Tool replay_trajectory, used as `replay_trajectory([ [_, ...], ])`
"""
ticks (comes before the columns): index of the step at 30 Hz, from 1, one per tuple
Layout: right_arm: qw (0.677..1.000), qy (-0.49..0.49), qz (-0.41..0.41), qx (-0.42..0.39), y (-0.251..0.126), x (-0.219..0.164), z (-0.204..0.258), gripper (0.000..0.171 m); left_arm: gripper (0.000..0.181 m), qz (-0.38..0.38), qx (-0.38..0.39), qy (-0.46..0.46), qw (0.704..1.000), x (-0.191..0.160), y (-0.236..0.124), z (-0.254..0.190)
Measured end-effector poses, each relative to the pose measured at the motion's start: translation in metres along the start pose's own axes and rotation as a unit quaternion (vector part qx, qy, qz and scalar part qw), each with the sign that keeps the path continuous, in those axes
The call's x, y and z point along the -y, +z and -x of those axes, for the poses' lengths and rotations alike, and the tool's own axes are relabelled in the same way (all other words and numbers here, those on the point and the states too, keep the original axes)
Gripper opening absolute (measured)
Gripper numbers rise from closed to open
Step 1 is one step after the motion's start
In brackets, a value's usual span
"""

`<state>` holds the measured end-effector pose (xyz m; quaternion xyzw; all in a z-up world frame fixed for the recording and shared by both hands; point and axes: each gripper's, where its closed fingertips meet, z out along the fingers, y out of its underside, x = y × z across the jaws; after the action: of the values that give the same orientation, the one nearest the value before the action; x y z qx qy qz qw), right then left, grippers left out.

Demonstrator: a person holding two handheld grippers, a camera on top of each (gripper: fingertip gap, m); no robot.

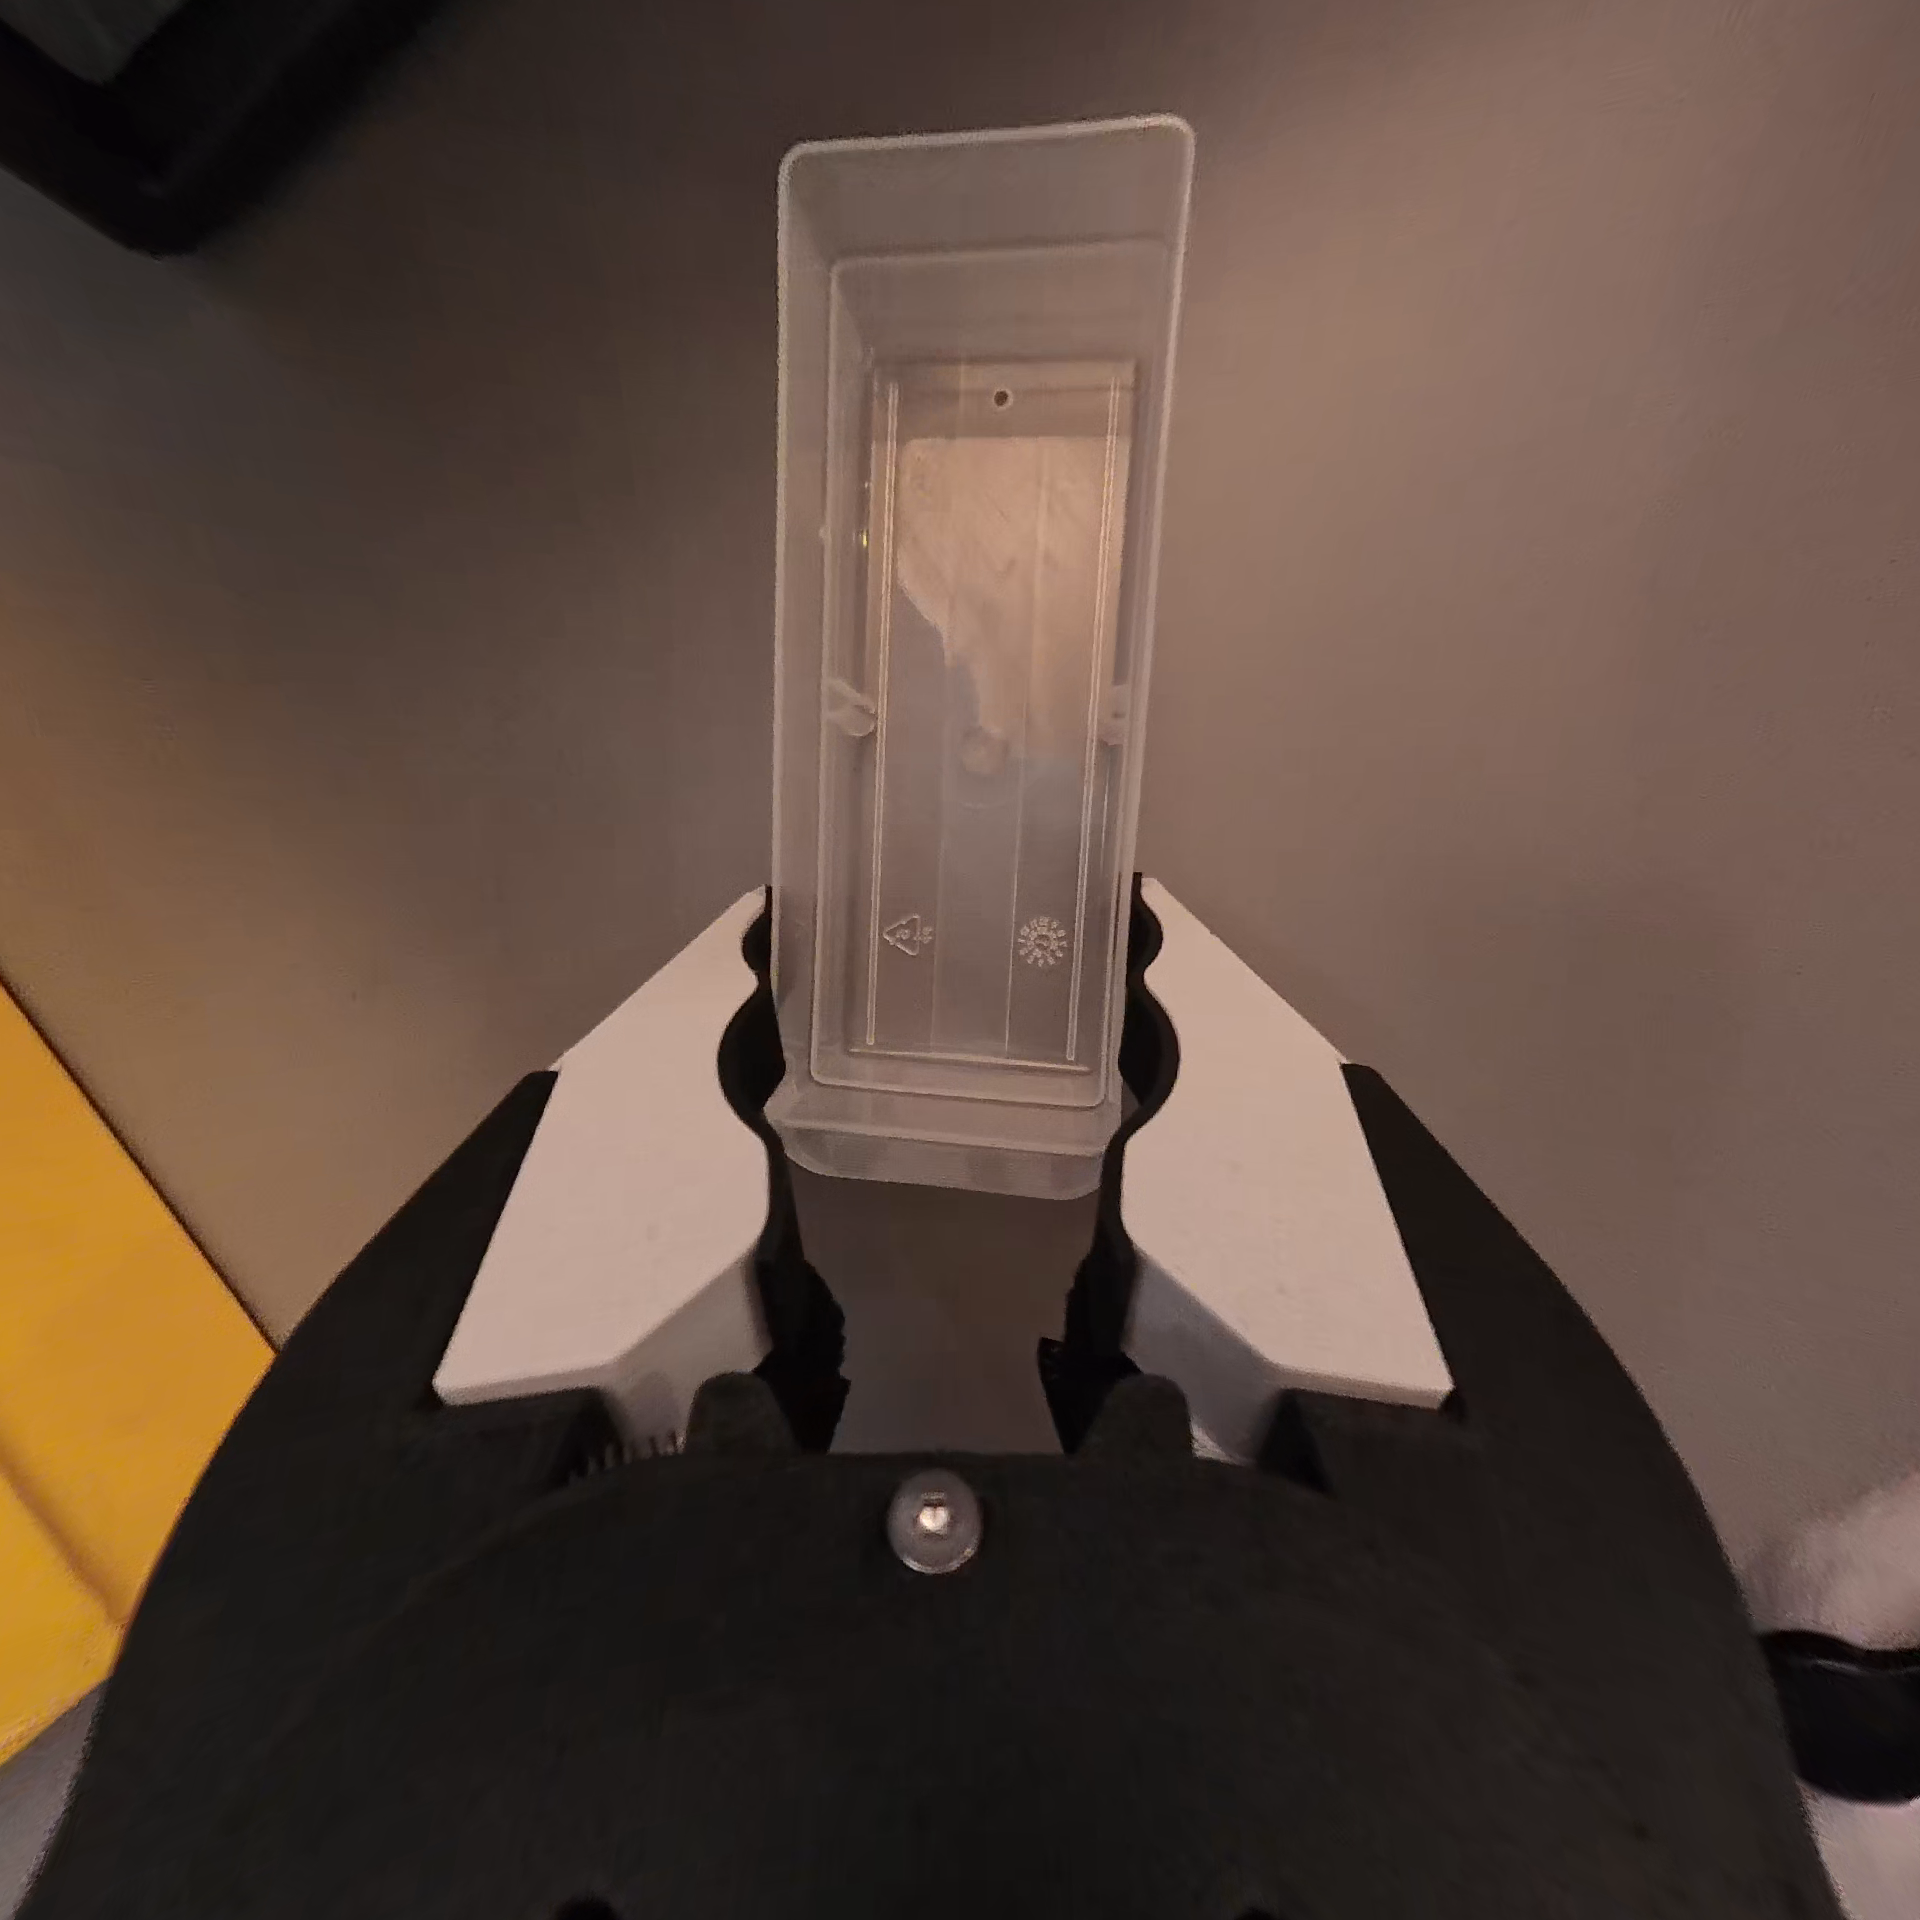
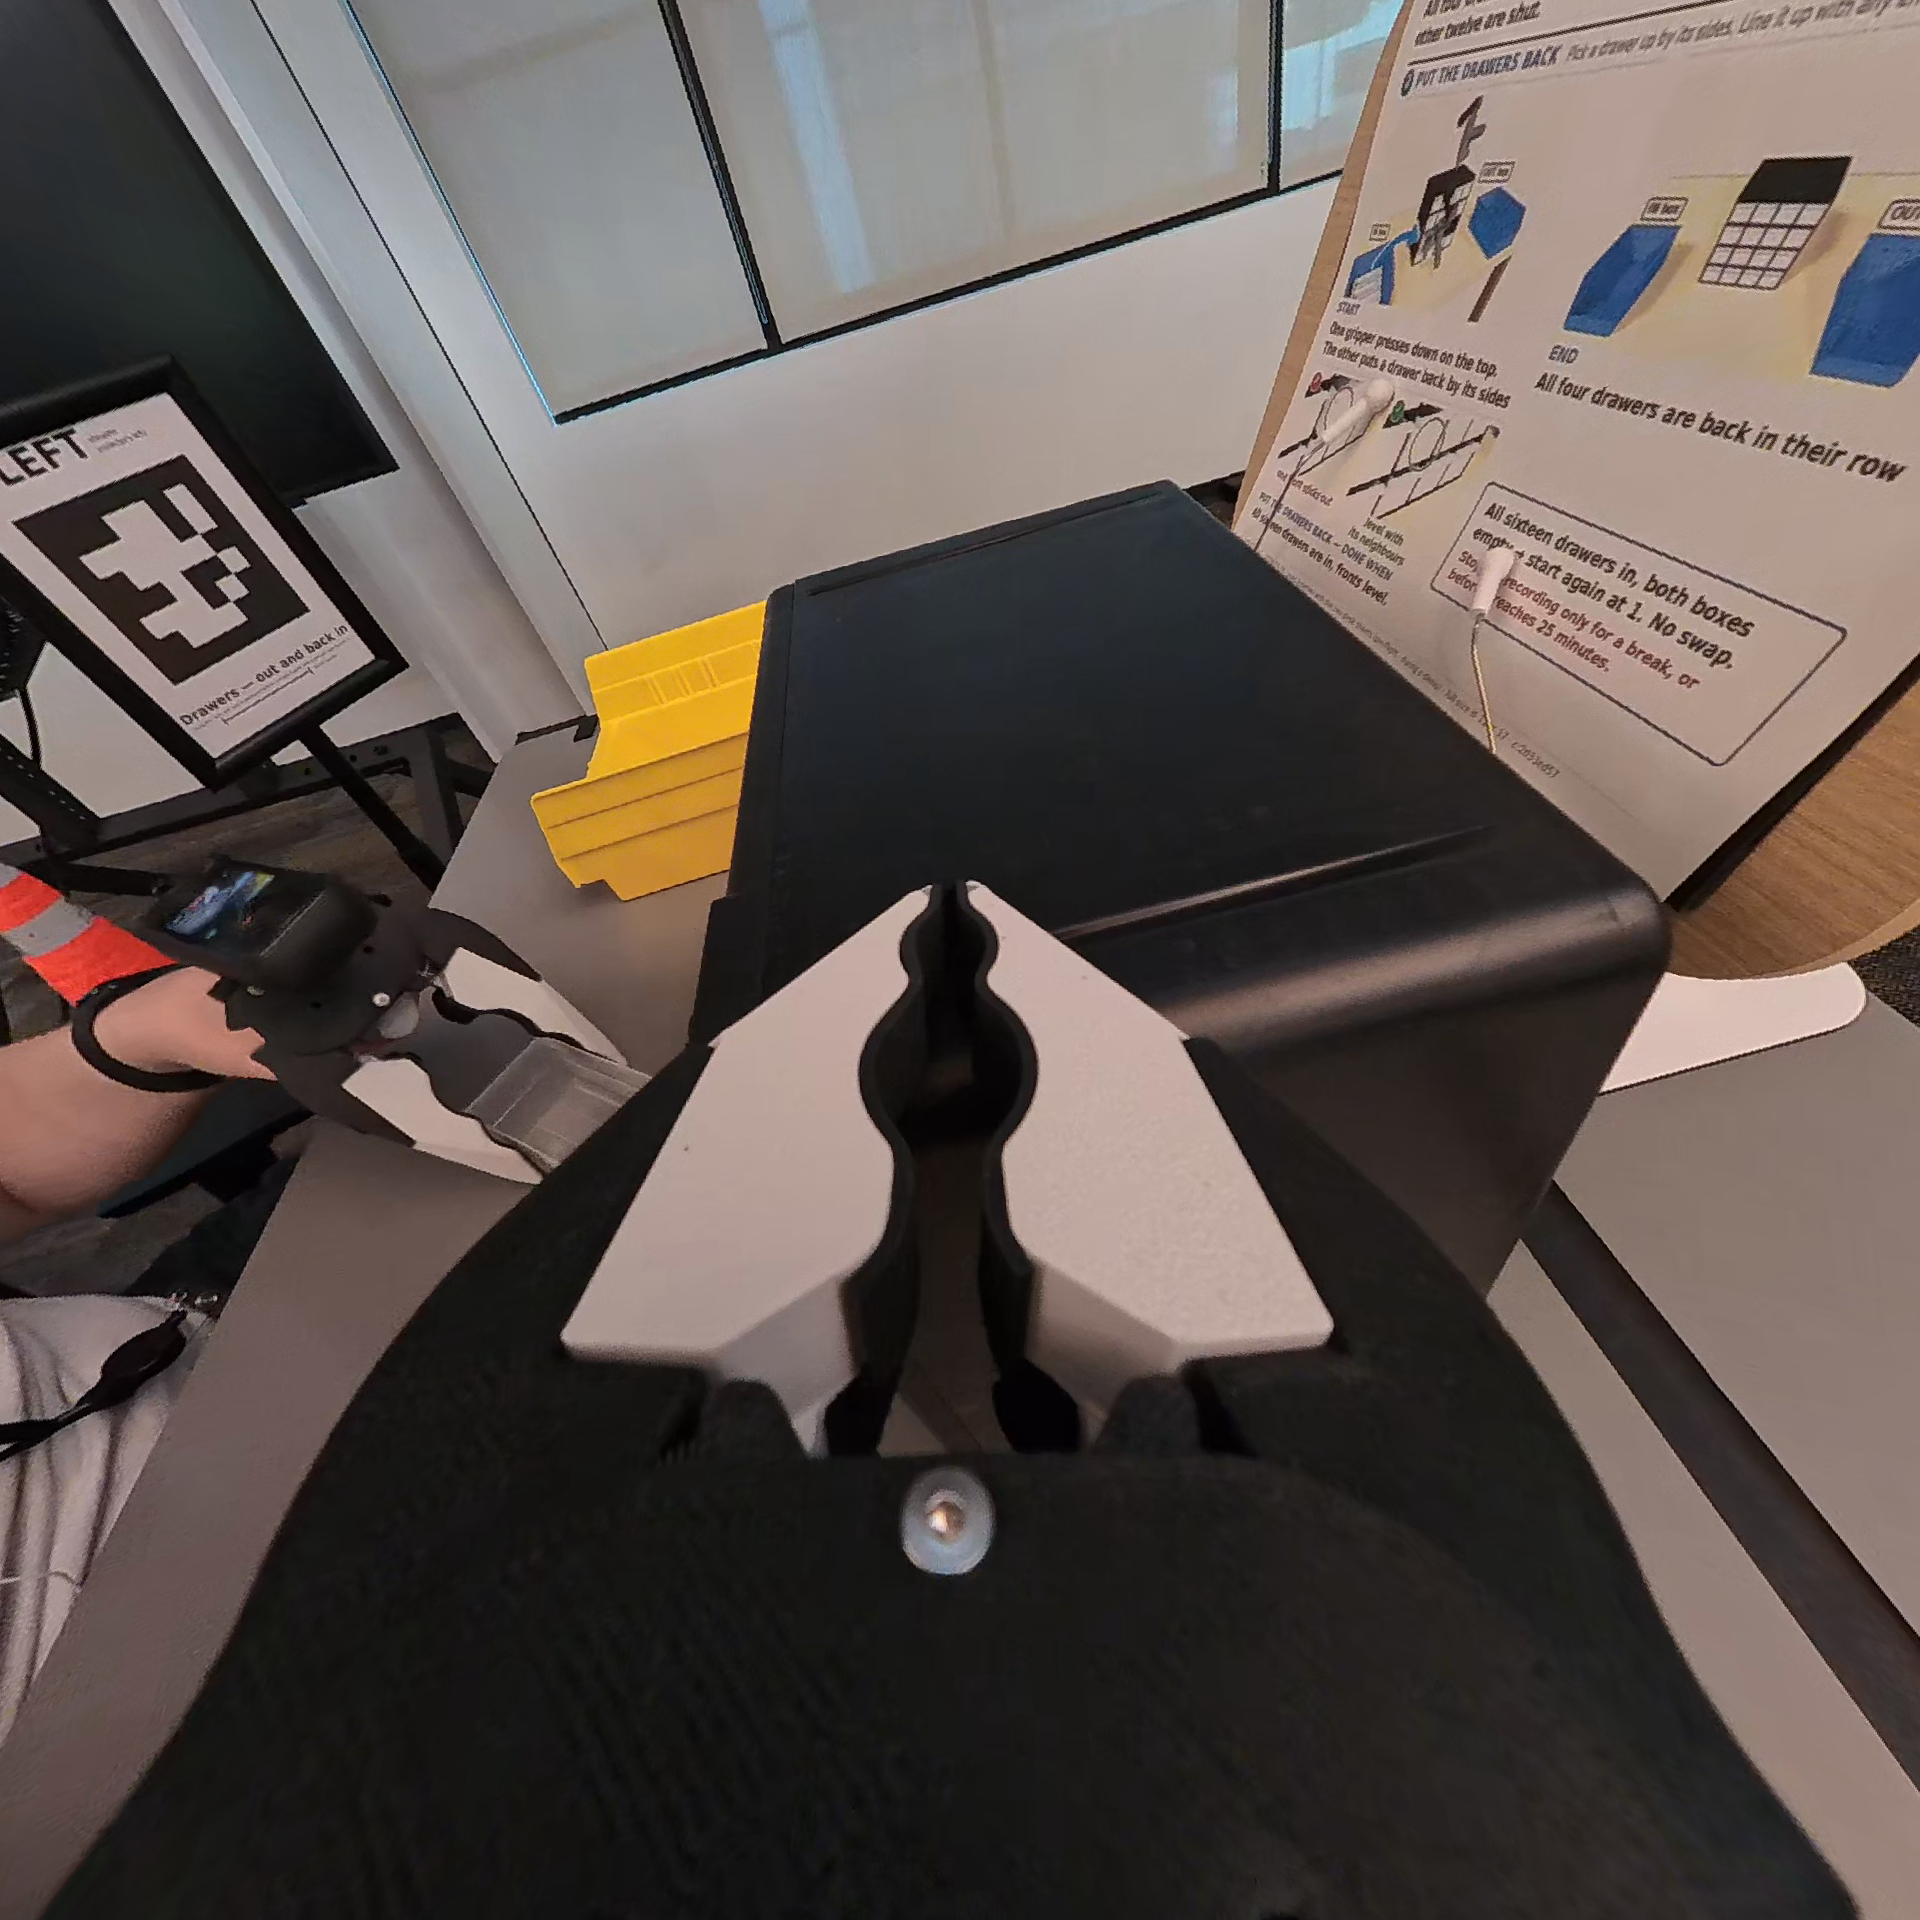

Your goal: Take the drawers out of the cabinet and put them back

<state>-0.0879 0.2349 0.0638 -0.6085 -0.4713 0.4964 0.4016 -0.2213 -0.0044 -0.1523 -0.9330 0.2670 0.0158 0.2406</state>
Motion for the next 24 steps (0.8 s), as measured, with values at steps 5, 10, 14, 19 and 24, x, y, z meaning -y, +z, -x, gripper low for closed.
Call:
replay_trajectory([
  [5,1.0,0.001,-0.001,0.001,0.0,0.0,0.0,0.0,0.063,-0.027,-0.004,-0.021,0.999,0.03,0.008,-0.007],
  [10,1.0,0.0,0.0,0.001,0.0,0.0,0.0,0.0,0.063,-0.019,-0.008,-0.048,0.999,0.051,0.021,-0.014],
  [14,1.0,-0.001,0.0,0.0,0.0,0.0,0.0,0.0,0.064,-0.023,-0.017,-0.068,0.997,0.064,0.022,-0.019],
  [19,1.0,-0.001,0.0,0.001,0.0,0.0,0.0,0.0,0.074,-0.013,-0.061,-0.096,0.993,0.067,0.03,-0.033],
  [24,1.0,-0.003,0.0,-0.001,0.0,0.0,0.0,0.0,0.063,-0.005,-0.039,-0.072,0.997,0.068,0.031,-0.031],
])
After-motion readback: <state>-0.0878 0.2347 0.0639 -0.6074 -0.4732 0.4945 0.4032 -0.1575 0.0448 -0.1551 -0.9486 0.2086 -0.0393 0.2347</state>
